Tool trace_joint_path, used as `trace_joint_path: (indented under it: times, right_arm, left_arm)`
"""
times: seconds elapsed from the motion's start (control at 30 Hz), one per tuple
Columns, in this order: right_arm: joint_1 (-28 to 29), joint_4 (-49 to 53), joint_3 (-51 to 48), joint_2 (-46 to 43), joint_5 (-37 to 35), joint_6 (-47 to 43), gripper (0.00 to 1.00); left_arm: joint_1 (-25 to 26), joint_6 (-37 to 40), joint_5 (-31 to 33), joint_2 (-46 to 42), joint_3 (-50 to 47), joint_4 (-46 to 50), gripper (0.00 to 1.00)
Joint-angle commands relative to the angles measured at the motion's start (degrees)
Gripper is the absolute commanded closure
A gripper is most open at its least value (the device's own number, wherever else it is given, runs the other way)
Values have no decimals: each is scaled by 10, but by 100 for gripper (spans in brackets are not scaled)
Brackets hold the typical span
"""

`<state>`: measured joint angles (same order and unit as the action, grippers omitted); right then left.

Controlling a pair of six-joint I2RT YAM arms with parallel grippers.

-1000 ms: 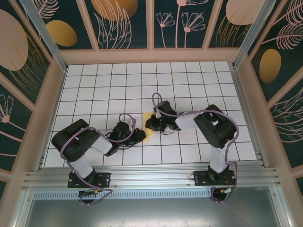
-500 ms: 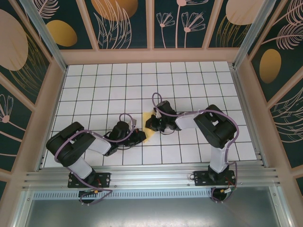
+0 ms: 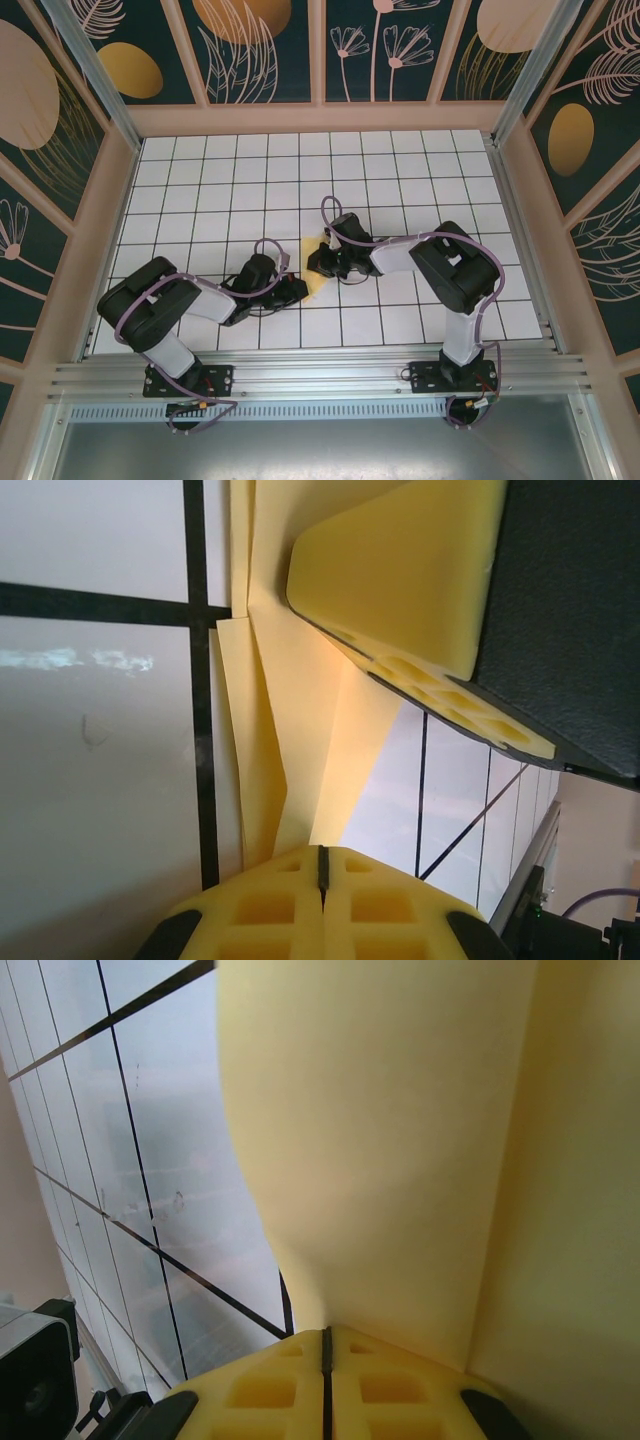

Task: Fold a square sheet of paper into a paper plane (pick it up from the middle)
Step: Fourth fold the wing at the center of the table.

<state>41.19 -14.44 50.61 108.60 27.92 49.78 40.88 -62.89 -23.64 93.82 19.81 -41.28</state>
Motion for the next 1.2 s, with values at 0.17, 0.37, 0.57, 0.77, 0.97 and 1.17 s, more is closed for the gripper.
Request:
trace_joint_path:
  times: [0.17,0.37,0.57,0.77,0.97,1.17]
  right_arm:
    - [-3,47,7,19,-32,-14,90]
    - [-2,49,8,21,-34,-14,90]
    - [-2,53,13,20,-37,-14,90]
    - [-2,58,14,19,-37,-16,90]
    - [-2,59,15,18,-38,-16,90]
    - [-2,58,18,18,-38,-16,89]
  left_arm:
    - [7,14,-37,19,-11,71,97]
    - [8,64,-44,-7,14,190,96]
    - [11,102,-17,-24,53,322,96]
    - [16,121,2,-28,85,404,95]
    - [26,131,0,-41,104,440,94]
    - [32,122,-12,-67,92,429,93]
